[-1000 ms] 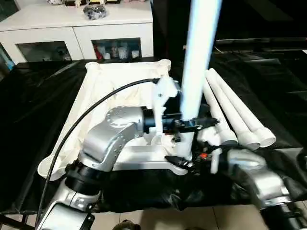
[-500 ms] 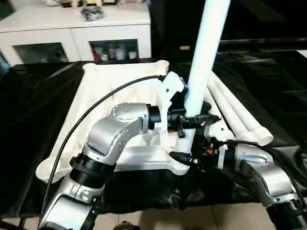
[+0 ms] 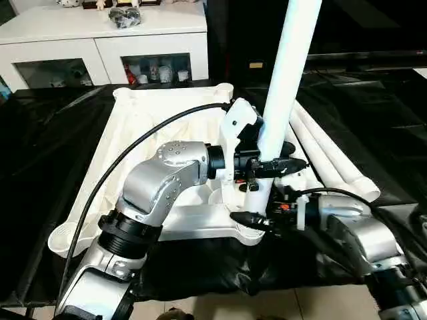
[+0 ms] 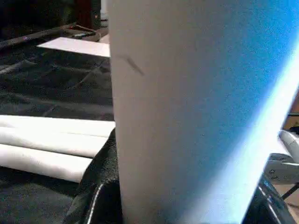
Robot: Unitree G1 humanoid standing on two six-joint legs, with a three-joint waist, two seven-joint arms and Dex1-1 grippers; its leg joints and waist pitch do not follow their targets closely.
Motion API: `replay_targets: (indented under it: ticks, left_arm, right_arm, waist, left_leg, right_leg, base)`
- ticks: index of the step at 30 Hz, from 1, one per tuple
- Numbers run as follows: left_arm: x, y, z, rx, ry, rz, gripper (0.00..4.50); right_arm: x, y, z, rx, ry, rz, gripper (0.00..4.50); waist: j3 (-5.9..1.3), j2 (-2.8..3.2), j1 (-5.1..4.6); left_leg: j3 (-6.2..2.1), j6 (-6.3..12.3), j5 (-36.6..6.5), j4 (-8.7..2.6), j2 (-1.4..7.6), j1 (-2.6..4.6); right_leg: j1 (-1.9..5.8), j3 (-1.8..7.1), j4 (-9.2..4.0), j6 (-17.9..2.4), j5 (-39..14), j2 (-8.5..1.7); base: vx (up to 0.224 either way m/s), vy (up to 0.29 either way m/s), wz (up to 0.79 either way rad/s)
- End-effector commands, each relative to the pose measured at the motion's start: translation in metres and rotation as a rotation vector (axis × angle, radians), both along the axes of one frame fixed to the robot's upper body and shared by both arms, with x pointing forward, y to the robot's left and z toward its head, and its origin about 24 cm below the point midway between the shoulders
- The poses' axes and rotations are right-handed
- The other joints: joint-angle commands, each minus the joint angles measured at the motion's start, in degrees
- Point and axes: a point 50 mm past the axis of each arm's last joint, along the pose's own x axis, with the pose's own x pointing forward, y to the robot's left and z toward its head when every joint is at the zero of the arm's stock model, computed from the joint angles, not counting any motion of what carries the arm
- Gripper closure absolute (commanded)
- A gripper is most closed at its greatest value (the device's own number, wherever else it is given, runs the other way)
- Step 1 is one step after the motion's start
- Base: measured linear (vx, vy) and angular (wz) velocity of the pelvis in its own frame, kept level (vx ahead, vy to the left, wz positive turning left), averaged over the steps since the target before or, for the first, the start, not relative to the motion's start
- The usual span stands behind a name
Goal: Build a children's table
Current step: Insert table leg to table base
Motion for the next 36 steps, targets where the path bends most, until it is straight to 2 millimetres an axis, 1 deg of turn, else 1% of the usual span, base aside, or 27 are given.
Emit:
replay_targets:
  ticks: [1,2,5,7,8,10,11,13,14,16,17,20,22,24,25,26,28,29,30,31,32,33,35,36]
  left_arm:
    - [-0.001,0.001,-0.015,0.060,0.057,0.005,2.73]
    - [-0.001,0.001,-0.015,0.060,0.056,0.004,2.73]
    - [-0.002,0.002,-0.016,0.064,0.056,0.002,2.73]
    - [-0.002,0.002,-0.016,0.066,0.056,-0.002,2.73]
    - [-0.002,0.002,-0.016,0.067,0.056,-0.003,2.73]
    - [-0.002,0.003,-0.017,0.069,0.056,-0.006,2.73]
    - [-0.002,0.003,-0.017,0.071,0.057,-0.007,2.73]
    - [-0.002,0.003,-0.018,0.074,0.057,-0.008,2.73]
    - [-0.002,0.003,-0.018,0.074,0.058,-0.008,2.73]
    - [-0.002,0.003,-0.018,0.075,0.059,-0.013,2.73]
    - [-0.002,0.003,-0.018,0.075,0.059,-0.014,2.73]
    - [-0.003,0.003,-0.018,0.079,0.060,-0.020,2.73]
    - [-0.004,0.003,-0.019,0.089,0.027,-0.045,2.73]
    - [-0.006,0.003,-0.021,0.093,0.052,-0.054,2.73]
    - [-0.006,0.002,-0.021,0.083,0.073,-0.054,2.17]
    - [-0.005,0.002,-0.021,0.074,0.083,-0.051,2.03]
    - [-0.003,0.003,-0.019,0.053,0.073,-0.029,1.97]
    - [0.002,0.005,-0.017,0.014,0.044,0.023,1.86]
    - [0.003,0.005,-0.015,0.000,0.038,0.033,1.75]
    - [0.008,0.009,-0.007,-0.108,0.019,0.081,1.69]
    - [0.008,0.009,-0.007,-0.108,0.019,0.081,1.68]
    - [0.008,0.013,0.001,-0.196,0.021,0.095,1.68]
    - [0.009,0.016,0.006,-0.242,0.026,0.109,1.68]
    - [0.010,0.022,0.012,-0.300,0.025,0.128,1.68]
  right_arm:
    - [0.005,0.003,0.005,-0.005,-0.009,0.006,0.57]
    - [0.006,0.003,0.006,-0.005,-0.009,0.007,0.84]
    - [0.007,0.002,0.007,-0.005,-0.007,0.011,0.94]
    - [0.007,0.002,0.007,-0.005,-0.006,0.015,1.20]
    - [0.006,0.002,0.007,-0.004,-0.005,0.017,1.20]
    - [0.006,0.001,0.007,-0.004,-0.004,0.020,1.44]
    - [0.005,0.000,0.007,-0.005,-0.002,0.023,1.44]
    - [0.005,0.000,0.007,-0.007,-0.001,0.027,1.71]
    - [0.005,-0.001,0.007,-0.007,-0.001,0.027,1.71]
    - [0.005,-0.001,0.007,-0.009,-0.001,0.028,1.98]
    - [0.005,-0.001,0.007,-0.009,-0.002,0.028,1.98]
    - [0.005,-0.001,0.007,-0.010,-0.003,0.029,2.19]
    - [0.004,0.000,0.007,-0.009,-0.005,0.029,2.35]
    - [0.004,0.000,0.007,-0.008,-0.006,0.029,2.39]
    - [0.004,0.001,0.006,-0.007,-0.006,0.027,2.43]
    - [0.005,0.001,0.006,-0.006,-0.007,0.025,2.45]
    - [0.005,0.001,0.006,-0.003,-0.007,0.021,2.47]
    - [0.004,0.002,0.005,0.002,-0.006,0.017,2.49]
    - [0.004,0.002,0.005,0.003,-0.005,0.017,2.50]
    - [0.004,0.003,0.004,0.009,-0.004,0.013,2.50]
    - [0.004,0.003,0.004,0.009,-0.004,0.013,2.51]
    - [0.003,0.004,0.003,0.012,-0.001,0.010,2.51]
    - [0.002,0.004,0.003,0.013,0.000,0.009,2.51]
    - [0.001,0.004,0.001,0.015,0.002,0.004,2.51]
  waist:
    - [-3.28,-1.50,0.05]
    - [-3.33,-1.39,0.09]
    - [-3.24,-1.41,0.04]
    - [-3.19,-1.39,0.04]
    - [-3.15,-1.42,0.01]
    - [-3.16,-1.33,0.03]
    - [-3.15,-1.37,0.00]
    - [-3.10,-1.31,-0.02]
    - [-3.11,-1.36,-0.05]
    - [-3.12,-1.25,-0.03]
    - [-3.09,-1.25,-0.05]
    - [-3.05,-1.23,-0.06]
    - [-3.04,-1.36,-0.09]
    - [-3.05,-1.32,-0.09]
    - [-3.06,-1.33,-0.11]
    - [-3.03,-1.34,-0.13]
    - [-3.08,-1.33,-0.10]
    - [-3.08,-1.29,-0.06]
    - [-3.10,-1.34,-0.08]
    - [-3.09,-1.53,-0.10]
    - [-3.14,-1.53,-0.07]
    - [-3.19,-1.36,-0.01]
    - [-3.24,-1.45,-0.01]
    - [-3.24,-1.40,-0.03]
  left_leg:
    - [-2.69,1.87,-16.90,-4.46,4.25,1.07]
    - [-2.72,1.87,-16.60,-4.46,4.27,1.03]
    - [-2.70,1.75,-17.14,-4.48,4.27,1.07]
    - [-2.70,1.55,-17.55,-4.49,4.26,1.16]
    - [-2.70,1.43,-17.81,-4.48,4.23,1.19]
    - [-2.75,1.39,-17.93,-4.49,4.23,1.18]
    - [-2.76,1.38,-18.00,-4.53,4.24,1.16]
    - [-2.76,1.23,-18.61,-4.49,4.20,1.28]
    - [-2.79,1.21,-18.65,-4.51,4.21,1.26]
    - [-2.84,1.16,-18.70,-4.56,4.26,1.24]
    - [-2.85,1.08,-18.96,-4.59,4.25,1.25]
    - [-2.87,0.97,-19.27,-4.59,4.25,1.28]
    - [-2.88,0.94,-19.46,-4.60,4.21,1.27]
    - [-2.88,0.82,-19.64,-4.63,4.22,1.32]
    - [-2.88,0.76,-19.61,-4.64,4.24,1.37]
    - [-2.84,0.77,-19.57,-4.62,4.20,1.31]
    - [-2.83,0.97,-19.02,-4.60,4.20,1.26]
    - [-2.83,0.99,-18.95,-4.58,4.22,1.25]
    - [-2.83,1.17,-18.78,-4.61,4.22,1.17]
    - [-2.74,1.37,-18.45,-4.52,4.15,1.05]
    - [-2.72,1.43,-18.20,-4.51,4.12,0.93]
    - [-2.71,1.46,-17.95,-4.55,4.25,1.05]
    - [-2.77,1.48,-17.59,-4.57,4.22,0.83]
    - [-2.76,1.55,-17.47,-4.60,4.27,0.83]
  right_leg:
    - [1.41,2.46,-5.39,-8.89,-25.21,-5.12]
    - [1.50,2.46,-5.29,-9.02,-24.88,-5.22]
    - [1.42,2.47,-5.37,-8.90,-25.33,-5.19]
    - [1.33,2.51,-5.52,-8.55,-26.40,-5.23]
    - [1.29,2.48,-5.59,-8.38,-27.02,-5.22]
    - [1.29,2.49,-5.63,-8.07,-27.45,-5.24]
    - [1.27,2.47,-5.65,-7.97,-27.48,-5.19]
    - [1.13,2.48,-5.80,-7.75,-28.45,-5.19]
    - [1.17,2.47,-5.76,-7.68,-28.52,-5.19]
    - [1.15,2.48,-5.78,-7.59,-28.55,-5.22]
    - [1.11,2.45,-5.79,-7.57,-28.64,-5.18]
    - [1.06,2.46,-5.87,-7.41,-29.29,-5.26]
    - [1.03,2.45,-5.94,-7.18,-29.72,-5.24]
    - [0.97,2.48,-5.97,-6.89,-30.13,-5.26]
    - [0.93,2.48,-5.90,-7.08,-29.80,-5.22]
    - [0.96,2.48,-5.87,-7.29,-29.64,-5.22]
    - [0.99,2.52,-5.87,-7.37,-29.13,-5.24]
    - [1.01,2.53,-5.89,-7.41,-29.03,-5.27]
    - [1.10,2.50,-5.88,-7.42,-28.57,-5.21]
    - [1.20,2.48,-6.01,-7.49,-28.35,-5.26]
    - [1.29,2.49,-5.91,-7.53,-28.20,-5.27]
    - [1.19,2.51,-5.84,-7.71,-27.72,-5.26]
    - [1.38,2.43,-5.79,-8.07,-27.07,-5.32]
    - [1.33,2.43,-5.68,-8.46,-26.16,-5.27]
  base:
    - [0.000,0.000,0.00]
    - [0.000,0.000,0.00]
    - [0.000,0.000,0.00]
    - [0.000,0.000,0.00]
    - [0.000,0.000,0.00]
    - [0.000,0.000,0.00]
    - [0.000,0.000,0.00]
    - [0.000,0.000,0.00]
    - [0.000,0.000,0.00]
    - [0.000,0.000,0.00]
    - [0.000,0.000,0.00]
    - [0.000,0.000,0.00]
    - [0.000,0.000,0.00]
    - [0.000,0.000,0.00]
    - [0.000,0.000,0.00]
    - [0.000,0.000,0.00]
    - [0.000,0.000,0.00]
    - [0.000,0.000,0.00]
    - [0.000,0.000,0.00]
    - [0.000,0.000,0.00]
    - [0.000,0.000,0.00]
    - [0.000,0.000,0.00]
    - [0.000,0.000,0.00]
    - [0.000,0.000,0.00]
